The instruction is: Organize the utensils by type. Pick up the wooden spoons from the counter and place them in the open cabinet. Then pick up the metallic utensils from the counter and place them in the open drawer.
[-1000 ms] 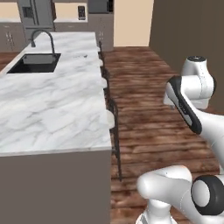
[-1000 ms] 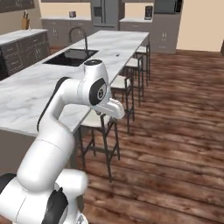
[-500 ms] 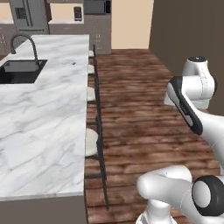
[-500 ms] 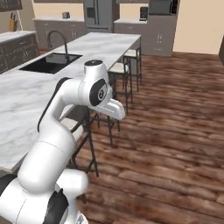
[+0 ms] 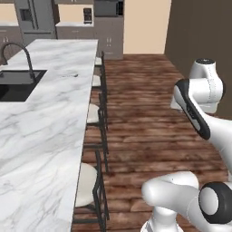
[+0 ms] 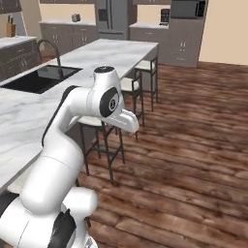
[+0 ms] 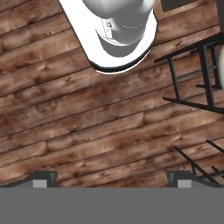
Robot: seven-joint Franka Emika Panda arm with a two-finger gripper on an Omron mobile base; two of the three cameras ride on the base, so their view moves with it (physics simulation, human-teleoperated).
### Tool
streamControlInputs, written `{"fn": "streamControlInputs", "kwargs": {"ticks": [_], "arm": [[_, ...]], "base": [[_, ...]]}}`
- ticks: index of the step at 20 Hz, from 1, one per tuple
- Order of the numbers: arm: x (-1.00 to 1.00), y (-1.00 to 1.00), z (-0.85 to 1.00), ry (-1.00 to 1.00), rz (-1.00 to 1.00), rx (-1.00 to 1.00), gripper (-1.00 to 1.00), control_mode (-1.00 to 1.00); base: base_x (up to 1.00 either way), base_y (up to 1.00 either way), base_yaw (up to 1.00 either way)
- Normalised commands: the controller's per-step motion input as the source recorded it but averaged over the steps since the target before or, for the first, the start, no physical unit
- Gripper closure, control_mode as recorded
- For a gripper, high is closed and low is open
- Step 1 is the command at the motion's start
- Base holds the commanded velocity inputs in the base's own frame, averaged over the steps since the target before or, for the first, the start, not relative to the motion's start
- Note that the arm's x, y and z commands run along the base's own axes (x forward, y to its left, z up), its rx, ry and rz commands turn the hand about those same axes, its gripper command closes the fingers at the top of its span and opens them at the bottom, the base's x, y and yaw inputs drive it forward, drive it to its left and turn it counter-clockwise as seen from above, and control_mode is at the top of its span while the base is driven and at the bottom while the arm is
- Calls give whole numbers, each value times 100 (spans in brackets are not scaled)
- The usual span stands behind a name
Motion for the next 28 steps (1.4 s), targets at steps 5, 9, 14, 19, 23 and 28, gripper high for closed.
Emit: {"fn": "streamControlInputs", "kwargs": {"ticks": [5, 9, 14, 19, 23, 28], "arm": [[0, 0, 0, 0, 0, 0, -100, 100], [0, 0, 0, 0, 0, 0, -100, 100], [0, 0, 0, 0, 0, 0, -100, 100], [0, 0, 0, 0, 0, 0, -100, 100], [0, 0, 0, 0, 0, 0, -100, 100], [0, 0, 0, 0, 0, 0, -100, 100]], "base": [[95, -46, 14], [95, -47, 11], [97, -49, 7], [97, -50, 6], [96, -51, 5], [59, -77, 0]]}}
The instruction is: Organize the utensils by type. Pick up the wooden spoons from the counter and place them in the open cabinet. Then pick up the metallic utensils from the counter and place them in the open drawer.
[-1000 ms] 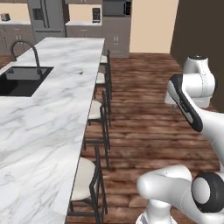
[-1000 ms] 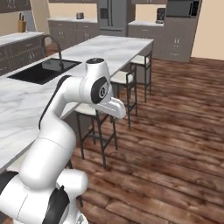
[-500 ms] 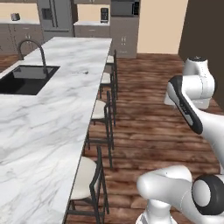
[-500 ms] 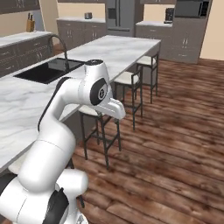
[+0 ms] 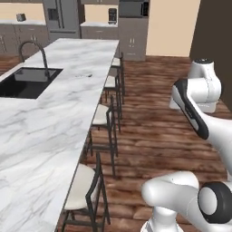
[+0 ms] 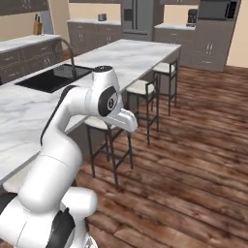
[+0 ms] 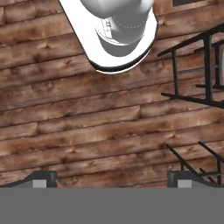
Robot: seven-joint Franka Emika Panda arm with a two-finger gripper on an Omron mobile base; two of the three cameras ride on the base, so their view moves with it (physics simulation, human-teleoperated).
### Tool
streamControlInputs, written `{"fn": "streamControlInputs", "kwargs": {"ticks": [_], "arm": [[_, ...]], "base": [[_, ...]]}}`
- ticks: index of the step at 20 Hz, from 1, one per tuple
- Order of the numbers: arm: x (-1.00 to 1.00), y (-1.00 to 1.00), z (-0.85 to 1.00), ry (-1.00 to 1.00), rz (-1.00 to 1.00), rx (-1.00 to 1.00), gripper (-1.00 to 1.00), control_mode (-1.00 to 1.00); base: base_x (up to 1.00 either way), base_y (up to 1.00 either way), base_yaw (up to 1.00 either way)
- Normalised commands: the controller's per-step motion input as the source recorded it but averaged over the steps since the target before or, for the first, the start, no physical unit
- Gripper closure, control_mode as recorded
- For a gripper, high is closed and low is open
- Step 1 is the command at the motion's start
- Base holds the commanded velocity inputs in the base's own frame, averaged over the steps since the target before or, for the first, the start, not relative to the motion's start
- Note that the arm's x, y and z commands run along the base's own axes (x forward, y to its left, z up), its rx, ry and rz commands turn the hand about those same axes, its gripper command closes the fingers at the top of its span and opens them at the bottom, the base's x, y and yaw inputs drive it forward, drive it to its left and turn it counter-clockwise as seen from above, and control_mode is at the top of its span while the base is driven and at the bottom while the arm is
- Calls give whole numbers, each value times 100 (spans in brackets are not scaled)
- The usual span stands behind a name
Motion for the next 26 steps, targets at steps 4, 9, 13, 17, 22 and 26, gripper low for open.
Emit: {"fn": "streamControlInputs", "kwargs": {"ticks": [4, 9, 13, 17, 22, 26], "arm": [[0, 0, 0, 0, 0, 0, -100, 100], [0, 0, 0, 0, 0, 0, -100, 100], [0, 0, 0, 0, 0, 0, -100, 100], [0, 0, 0, 0, 0, 0, -100, 100], [0, 0, 0, 0, 0, 0, -100, 100], [0, 0, 0, 0, 0, 0, -100, 100]], "base": [[8, -99, 0], [29, -85, -1], [95, -51, 2], [97, -48, 4], [97, -49, 4], [97, -48, 4]]}}
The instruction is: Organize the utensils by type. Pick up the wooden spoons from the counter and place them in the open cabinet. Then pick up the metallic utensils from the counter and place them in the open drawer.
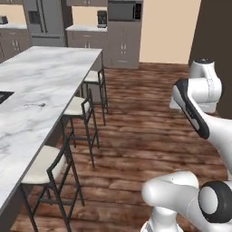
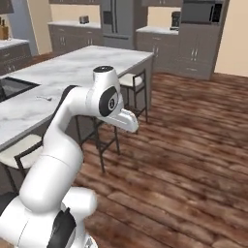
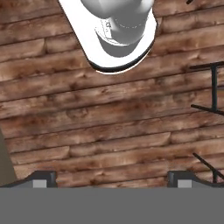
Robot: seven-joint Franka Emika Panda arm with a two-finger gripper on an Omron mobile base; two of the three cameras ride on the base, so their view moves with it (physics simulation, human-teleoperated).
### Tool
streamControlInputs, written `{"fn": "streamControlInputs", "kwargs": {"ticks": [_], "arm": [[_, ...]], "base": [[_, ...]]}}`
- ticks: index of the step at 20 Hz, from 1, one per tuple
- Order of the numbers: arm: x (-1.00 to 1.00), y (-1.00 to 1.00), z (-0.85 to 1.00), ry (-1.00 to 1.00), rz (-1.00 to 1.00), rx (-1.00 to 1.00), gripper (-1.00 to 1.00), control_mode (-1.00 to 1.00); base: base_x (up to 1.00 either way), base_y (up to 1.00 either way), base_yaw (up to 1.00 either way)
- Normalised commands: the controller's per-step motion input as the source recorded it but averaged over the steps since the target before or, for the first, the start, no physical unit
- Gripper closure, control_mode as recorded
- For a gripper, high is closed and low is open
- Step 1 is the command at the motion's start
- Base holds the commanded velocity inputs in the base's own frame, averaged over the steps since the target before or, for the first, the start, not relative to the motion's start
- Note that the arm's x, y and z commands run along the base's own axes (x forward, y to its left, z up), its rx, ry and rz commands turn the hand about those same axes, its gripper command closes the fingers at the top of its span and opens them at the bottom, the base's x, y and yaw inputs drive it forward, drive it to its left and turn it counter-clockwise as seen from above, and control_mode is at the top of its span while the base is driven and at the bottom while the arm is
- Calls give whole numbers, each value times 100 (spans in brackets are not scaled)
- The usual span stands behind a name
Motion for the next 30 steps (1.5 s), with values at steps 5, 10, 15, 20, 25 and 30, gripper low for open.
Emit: {"fn": "streamControlInputs", "kwargs": {"ticks": [5, 10, 15, 20, 25, 30], "arm": [[0, 0, 0, 0, 0, 0, -100, 100], [0, 0, 0, 0, 0, 0, -100, 100], [0, 0, 0, 0, 0, 0, -100, 100], [0, 0, 0, 0, 0, 0, -100, 100], [0, 0, 0, 0, 0, 0, -100, 100], [0, 0, 0, 0, 0, 0, -100, 100]], "base": [[96, -46, 6], [95, -41, 13], [91, -28, 33], [43, -4, 89], [16, 0, 100], [50, -3, 89]]}}
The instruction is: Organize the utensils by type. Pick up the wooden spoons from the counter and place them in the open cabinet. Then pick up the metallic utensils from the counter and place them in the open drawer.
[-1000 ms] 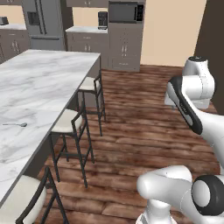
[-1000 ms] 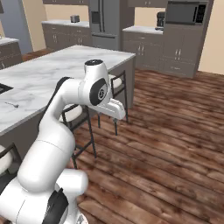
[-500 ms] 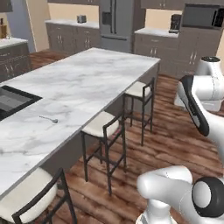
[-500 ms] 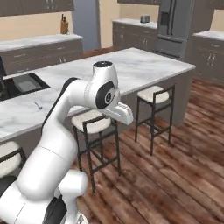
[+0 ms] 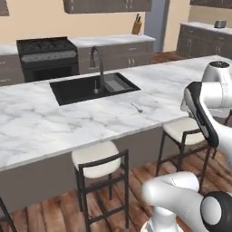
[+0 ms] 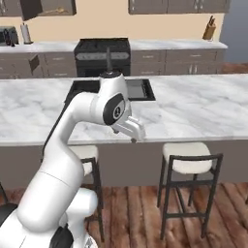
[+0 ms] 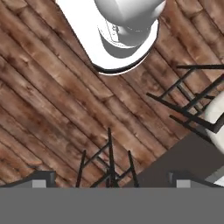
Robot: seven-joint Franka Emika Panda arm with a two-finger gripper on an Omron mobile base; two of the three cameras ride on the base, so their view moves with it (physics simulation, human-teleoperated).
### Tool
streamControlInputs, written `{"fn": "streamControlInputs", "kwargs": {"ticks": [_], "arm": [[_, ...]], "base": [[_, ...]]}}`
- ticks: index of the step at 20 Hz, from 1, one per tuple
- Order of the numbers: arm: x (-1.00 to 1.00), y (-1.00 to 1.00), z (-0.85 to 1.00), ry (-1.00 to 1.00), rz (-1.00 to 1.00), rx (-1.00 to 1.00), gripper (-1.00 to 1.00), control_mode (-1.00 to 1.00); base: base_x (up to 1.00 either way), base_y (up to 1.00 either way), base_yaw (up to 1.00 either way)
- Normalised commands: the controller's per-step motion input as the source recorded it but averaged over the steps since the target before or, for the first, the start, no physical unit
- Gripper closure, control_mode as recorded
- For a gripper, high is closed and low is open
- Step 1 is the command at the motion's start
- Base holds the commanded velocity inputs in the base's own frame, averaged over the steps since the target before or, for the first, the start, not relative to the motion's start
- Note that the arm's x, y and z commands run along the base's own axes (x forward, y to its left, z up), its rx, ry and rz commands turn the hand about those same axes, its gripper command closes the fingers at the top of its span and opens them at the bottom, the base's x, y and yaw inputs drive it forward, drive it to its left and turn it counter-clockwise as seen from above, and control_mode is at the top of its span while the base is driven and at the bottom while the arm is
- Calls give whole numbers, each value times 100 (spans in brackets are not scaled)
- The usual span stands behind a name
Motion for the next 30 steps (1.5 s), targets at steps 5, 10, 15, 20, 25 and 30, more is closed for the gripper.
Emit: {"fn": "streamControlInputs", "kwargs": {"ticks": [5, 10, 15, 20, 25, 30], "arm": [[0, 0, 0, 0, 0, 0, -100, 100], [0, 0, 0, 0, 0, 0, -100, 100], [0, 0, 0, 0, 0, 0, -100, 100], [0, 0, 0, 0, 0, 0, -100, 100], [0, 0, 0, 0, 0, 0, -100, 100], [0, 0, 0, 0, 0, 0, -100, 100]], "base": [[55, -13, 73], [35, -29, 71], [24, -83, 16], [18, -97, 0], [73, -56, 0], [57, -47, 0]]}}
